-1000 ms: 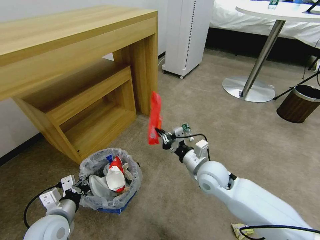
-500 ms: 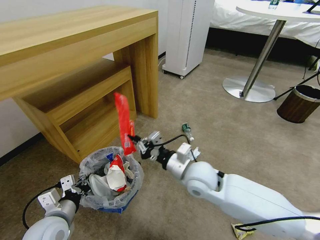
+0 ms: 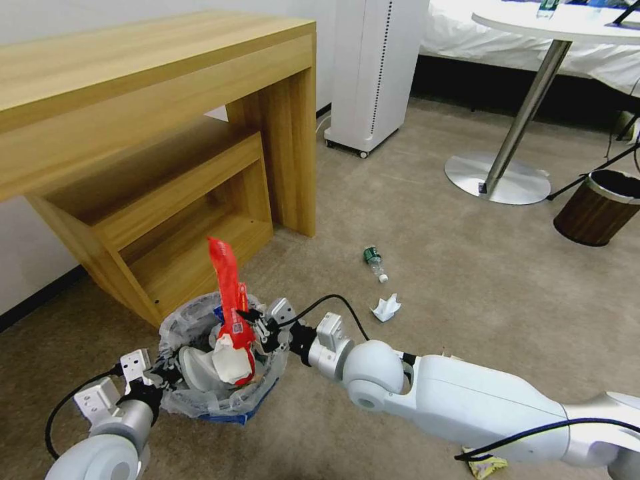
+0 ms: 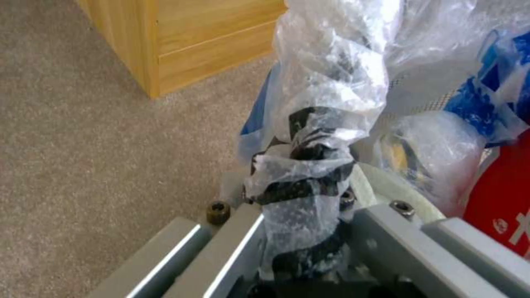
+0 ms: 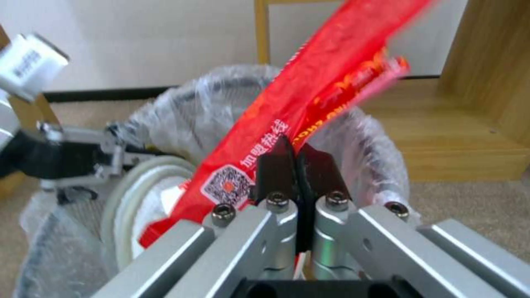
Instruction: Pick up the trash bin and place the garbage on the floor into it.
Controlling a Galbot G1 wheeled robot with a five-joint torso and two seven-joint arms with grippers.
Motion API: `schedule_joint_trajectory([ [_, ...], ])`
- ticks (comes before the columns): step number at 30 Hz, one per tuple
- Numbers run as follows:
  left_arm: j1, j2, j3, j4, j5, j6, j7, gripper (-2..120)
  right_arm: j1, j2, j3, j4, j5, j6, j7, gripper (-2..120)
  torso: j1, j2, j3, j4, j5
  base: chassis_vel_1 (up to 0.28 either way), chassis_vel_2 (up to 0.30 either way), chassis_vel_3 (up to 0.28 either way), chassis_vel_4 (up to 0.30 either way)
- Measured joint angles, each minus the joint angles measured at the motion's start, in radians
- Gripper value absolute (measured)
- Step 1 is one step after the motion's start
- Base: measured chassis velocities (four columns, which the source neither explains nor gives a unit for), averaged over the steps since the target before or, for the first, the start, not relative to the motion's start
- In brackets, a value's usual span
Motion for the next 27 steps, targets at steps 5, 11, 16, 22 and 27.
schedule_joint_trajectory([
  [5,0.007,0.0,-0.003,-0.008,0.0,-0.003,0.002,0,0.038,0.021,-0.048,-0.022,0.0,0.0,0.001,0,0.0,0.0,0.0,0.0,0.0,0.0,0.0,0.0,0.0],
  [11,0.008,0.002,-0.008,-0.014,-0.003,-0.008,0.002,0,0.074,0.032,-0.095,-0.028,-0.002,-0.003,0.0,0,0.0,0.0,0.0,0.0,0.0001,0.0,0.0,0.0,0.0],
  [16,0.0,0.006,-0.01,-0.009,-0.005,-0.012,0.002,0,0.107,0.024,-0.117,-0.004,0.005,-0.011,0.0,0,0.0,0.0,0.0,0.0,0.0,0.0,0.0,0.0,0.0],
  [22,-0.005,0.004,-0.009,0.0,-0.005,-0.013,0.002,0,0.124,0.004,-0.137,0.027,0.014,-0.02,0.0,0,0.0,0.0,0.0,-0.0001,0.0001,0.0,0.0,0.0,0.0],
  [27,-0.006,-0.001,-0.008,0.0,-0.005,-0.016,0.002,0,0.136,0.005,-0.161,0.027,0.013,-0.023,0.0,0,0.0,0.0,0.0,0.0,0.0,0.0,0.0,0.0,0.0],
])
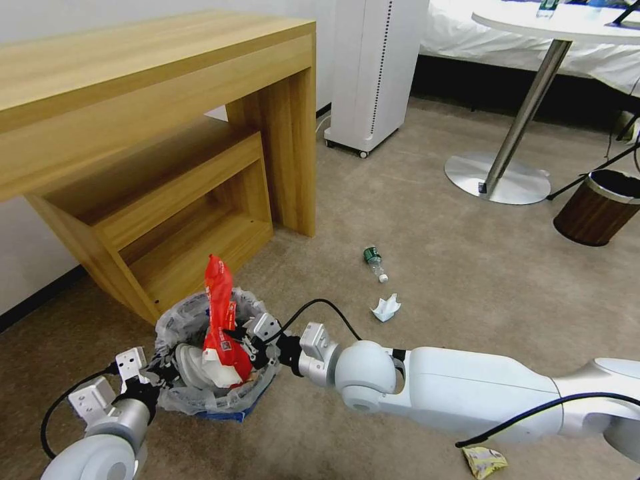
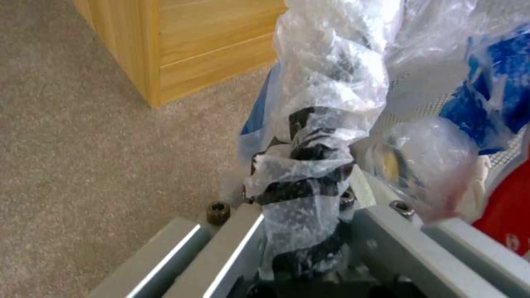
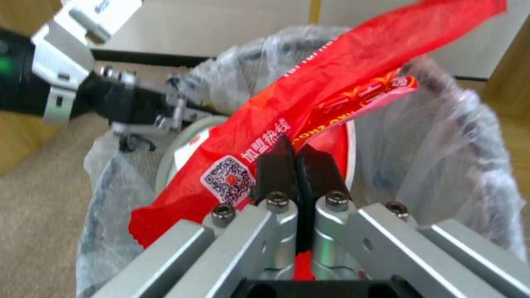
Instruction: Pick up the trash bin and place the garbage on the floor into it.
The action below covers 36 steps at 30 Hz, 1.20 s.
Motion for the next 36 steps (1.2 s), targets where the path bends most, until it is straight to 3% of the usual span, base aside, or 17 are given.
schedule_joint_trajectory([
  [14,0.001,0.008,-0.006,0.01,-0.002,-0.013,0.0,0,0.006,-0.002,-0.028,0.009,-0.004,-0.022,0.011,0,0.0,0.0,0.0,0.0,0.0001,0.0,0.0,0.0,0.0],
  [23,0.002,0.006,-0.005,0.015,0.001,-0.025,0.0,0,0.029,-0.015,-0.042,0.014,-0.012,-0.14,0.113,0,0.0,0.0,0.0,0.0,0.0,0.0,0.0,0.0,0.0],
  [36,0.009,-0.008,0.002,0.004,0.015,-0.029,0.014,0,0.055,0.0,-0.045,0.002,-0.014,-0.18,0.151,0,0.0,0.0,0.0,0.0,0.0,0.0,0.0,0.0,0.0],
])
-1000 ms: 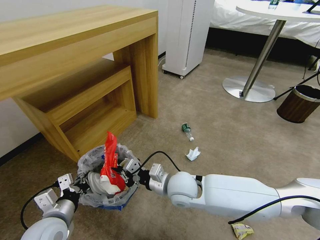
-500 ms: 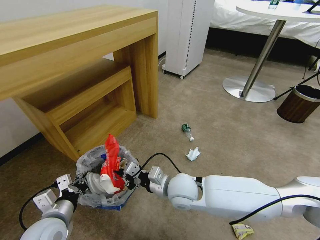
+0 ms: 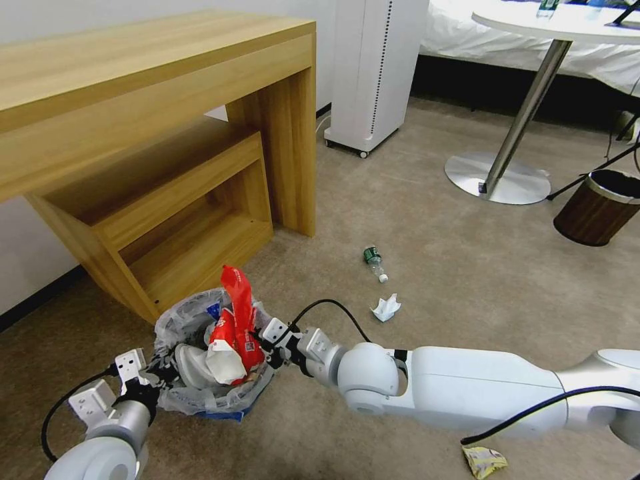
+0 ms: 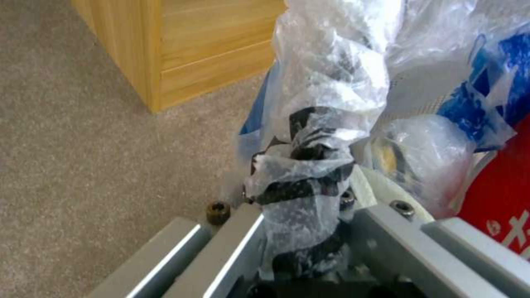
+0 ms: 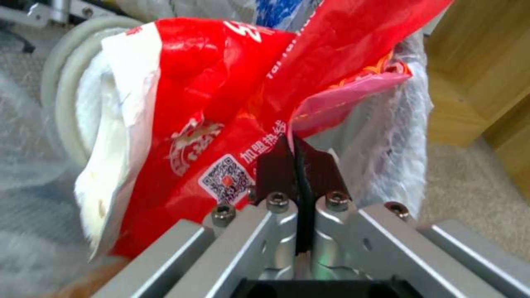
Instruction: Pick up the trash bin and place the garbage on the floor into it.
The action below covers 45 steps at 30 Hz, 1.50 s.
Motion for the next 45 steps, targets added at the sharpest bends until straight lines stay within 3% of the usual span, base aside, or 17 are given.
schedule_joint_trajectory([
  [10,0.007,-0.009,0.008,-0.013,0.01,0.0,0.005,0,0.062,0.035,-0.02,0.037,0.143,-0.115,0.124,0,0.0,0.0,0.0,0.0,-0.0001,0.0,0.0,0.0,0.0],
  [19,0.006,-0.024,0.017,-0.008,0.027,-0.002,0.017,0,0.087,0.061,-0.029,0.068,0.22,-0.15,0.183,0,0.0,0.0,0.0,0.0,-0.0001,0.0,0.0,0.0,0.0],
  [27,0.006,-0.022,0.018,-0.007,0.027,-0.003,0.018,0,0.069,0.104,-0.005,0.089,0.36,-0.253,0.336,0,0.0,0.0,0.0,0.0,0.0,0.0,0.0,0.0,0.0],
  [45,0.001,-0.019,0.017,0.011,0.024,-0.019,0.025,0,0.085,0.198,-0.001,0.043,0.441,-0.35,0.423,0,0.0,0.0,0.0,0.0001,-0.0001,0.0,0.0,0.0,0.0],
])
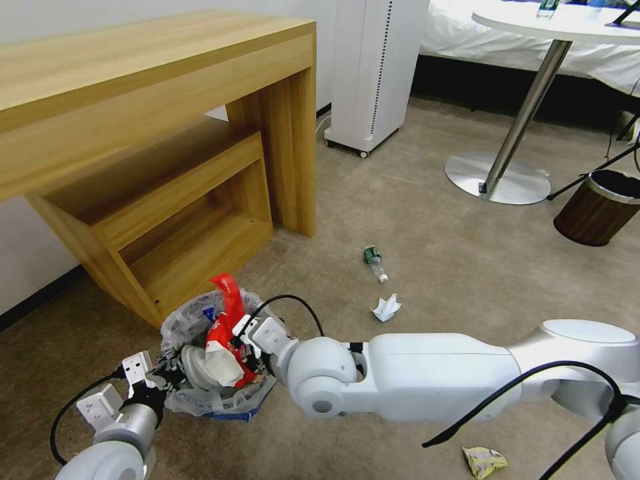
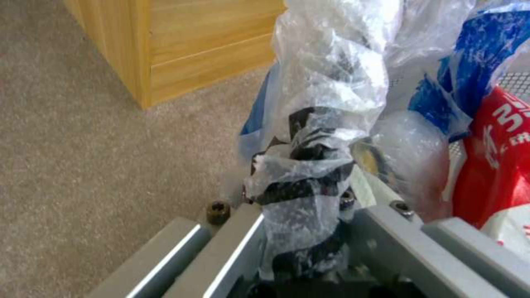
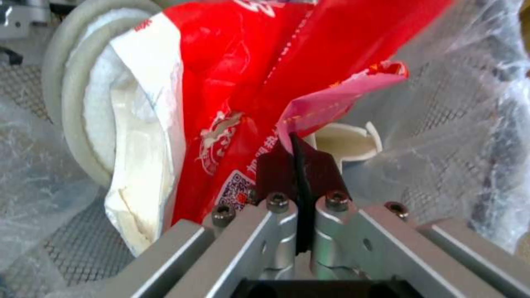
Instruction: Pick up the trash bin and place the garbage on the floor into it.
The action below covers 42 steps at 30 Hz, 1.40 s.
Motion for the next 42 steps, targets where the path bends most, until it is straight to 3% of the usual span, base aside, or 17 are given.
schedule_joint_trajectory([
  [7,-0.007,0.008,-0.002,0.01,-0.005,-0.001,0.0,0,0.01,-0.001,-0.006,0.003,0.001,-0.003,-0.008,22,0.0,0.0,0.0,-0.0001,0.0,0.0,0.0,0.0,0.0],
  [9,-0.013,0.008,0.002,0.019,-0.006,-0.001,0.0,0,0.017,-0.001,-0.009,0.007,0.0,-0.003,-0.015,33,0.0,0.0,0.0,-0.0001,0.0,0.0,0.0,0.0,0.0],
  [11,-0.014,0.008,0.002,0.021,-0.006,-0.001,0.0,0,0.019,-0.001,-0.01,0.007,0.0,-0.003,-0.017,34,0.0,0.0,0.0,-0.0001,0.0,0.0,0.0,0.0,0.0],
  [14,-0.018,0.009,0.005,0.026,-0.006,-0.001,0.0,0,0.023,-0.001,-0.011,0.009,-0.006,0.0,-0.024,52,0.0,0.0,0.0,0.0,0.0,0.0,0.0,0.0,0.0],
  [17,-0.02,0.012,0.005,0.027,-0.008,-0.001,0.0,0,0.023,-0.001,-0.011,0.01,-0.007,0.0,-0.026,57,0.0,0.0,0.0,0.0,0.0,0.0,0.0,0.0,0.0],
  [20,-0.026,0.027,0.0,0.029,-0.022,-0.001,-0.004,0,0.023,-0.001,-0.014,0.015,-0.013,0.005,-0.032,73,0.0,0.0,0.0,-0.0001,0.0001,0.0,0.0,0.0,0.0],
  [27,-0.027,0.026,0.0,0.042,-0.023,-0.001,-0.005,0,0.024,-0.003,-0.015,0.018,-0.022,0.014,-0.037,95,0.0,0.0,0.0,-0.0001,0.0001,0.0,0.0,0.0,0.0],
  [33,-0.028,0.024,0.003,0.051,-0.019,-0.004,-0.004,0,0.023,-0.015,-0.015,0.019,-0.038,0.02,-0.041,94,0.0,0.0,0.0,0.0,0.0001,0.0,0.0,0.0,0.0],
  [42,-0.026,0.021,0.006,0.053,-0.014,-0.004,-0.003,0,0.01,-0.039,-0.01,0.02,-0.083,0.041,-0.064,82,0.0,0.0,0.0,0.0,0.0001,0.0,0.0,0.0,0.0],
])
